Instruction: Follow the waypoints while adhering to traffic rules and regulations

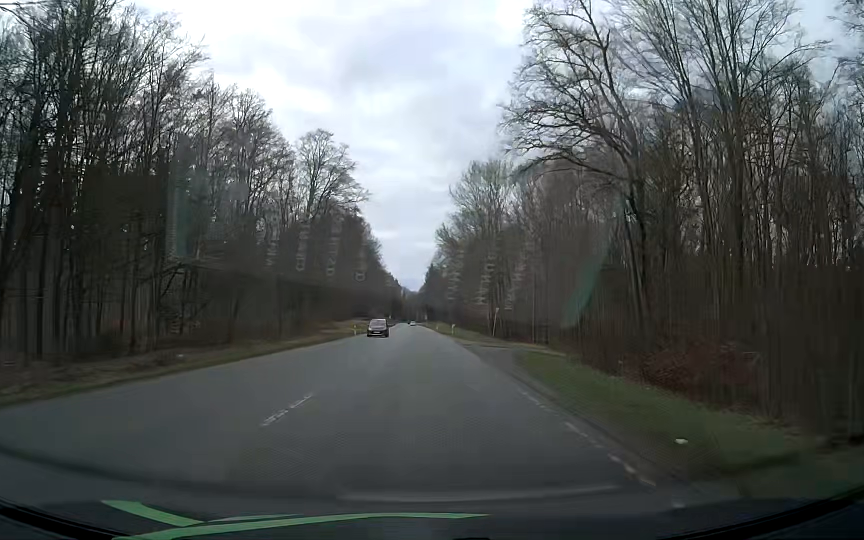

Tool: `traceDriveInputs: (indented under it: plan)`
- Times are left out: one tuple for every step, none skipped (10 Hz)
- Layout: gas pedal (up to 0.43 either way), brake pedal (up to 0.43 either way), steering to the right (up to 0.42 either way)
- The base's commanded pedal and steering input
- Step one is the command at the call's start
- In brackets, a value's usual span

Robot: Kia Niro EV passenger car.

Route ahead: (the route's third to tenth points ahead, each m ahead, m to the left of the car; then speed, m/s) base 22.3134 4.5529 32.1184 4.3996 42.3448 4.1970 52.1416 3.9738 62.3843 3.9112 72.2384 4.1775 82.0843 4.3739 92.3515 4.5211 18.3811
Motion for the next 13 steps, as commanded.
traceDriveInputs:
  plan:
    - [0.189, 0.0, 0.0]
    - [0.189, 0.0, 0.0]
    - [0.189, 0.0, 0.001]
    - [0.189, 0.0, 0.001]
    - [0.189, 0.0, 0.001]
    - [0.189, 0.0, 0.001]
    - [0.189, 0.0, 0.001]
    - [0.189, 0.0, 0.001]
    - [0.189, 0.0, 0.001]
    - [0.189, 0.0, 0.001]
    - [0.189, 0.0, 0.001]
    - [0.189, 0.0, 0.001]
    - [0.189, 0.0, 0.001]
